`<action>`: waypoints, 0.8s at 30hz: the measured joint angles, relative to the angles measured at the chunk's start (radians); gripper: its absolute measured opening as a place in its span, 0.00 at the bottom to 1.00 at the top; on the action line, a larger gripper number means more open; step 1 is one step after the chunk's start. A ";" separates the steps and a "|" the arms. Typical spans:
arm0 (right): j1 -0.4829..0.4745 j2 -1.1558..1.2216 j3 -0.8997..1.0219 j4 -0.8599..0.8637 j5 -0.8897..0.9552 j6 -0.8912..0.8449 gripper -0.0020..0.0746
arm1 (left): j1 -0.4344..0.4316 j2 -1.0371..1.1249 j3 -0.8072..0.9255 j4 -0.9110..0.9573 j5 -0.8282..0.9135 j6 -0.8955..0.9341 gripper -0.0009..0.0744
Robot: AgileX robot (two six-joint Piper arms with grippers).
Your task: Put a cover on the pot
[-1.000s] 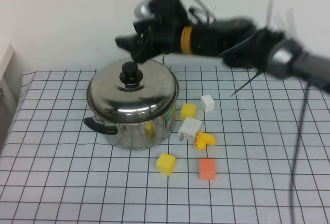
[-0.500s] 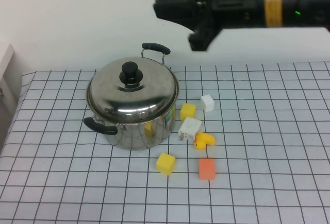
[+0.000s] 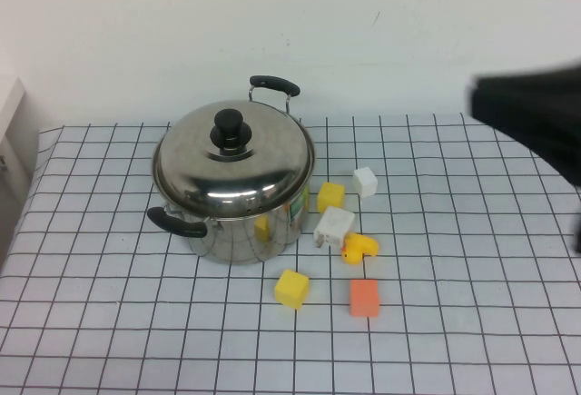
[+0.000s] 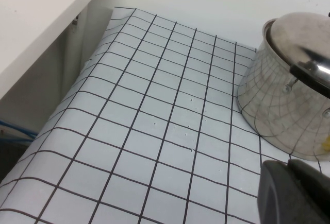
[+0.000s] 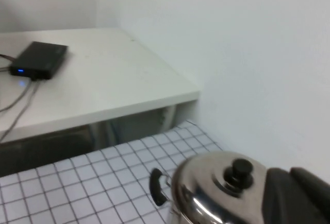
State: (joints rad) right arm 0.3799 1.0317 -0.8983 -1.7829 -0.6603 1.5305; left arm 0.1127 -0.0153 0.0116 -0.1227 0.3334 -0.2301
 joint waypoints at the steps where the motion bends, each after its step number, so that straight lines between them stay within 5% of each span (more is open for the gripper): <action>1: 0.000 -0.058 0.050 0.000 0.023 0.000 0.03 | 0.000 0.000 0.000 0.000 0.000 0.000 0.01; 10: 0.000 -0.514 0.342 0.002 0.184 -0.002 0.03 | 0.000 0.000 0.000 0.000 0.000 0.000 0.01; 18: 0.000 -0.677 0.462 0.045 0.276 -0.052 0.03 | 0.000 0.000 0.000 0.000 0.000 -0.005 0.01; 20: 0.000 -0.679 0.502 0.226 0.346 -0.256 0.03 | 0.000 0.000 0.000 0.000 0.000 -0.005 0.01; 24: 0.000 -0.686 0.579 0.896 0.579 -1.016 0.03 | 0.000 0.000 0.000 0.000 0.000 -0.005 0.01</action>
State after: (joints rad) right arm 0.3799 0.3457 -0.3189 -0.8865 -0.0817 0.5149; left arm 0.1127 -0.0153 0.0116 -0.1227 0.3334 -0.2346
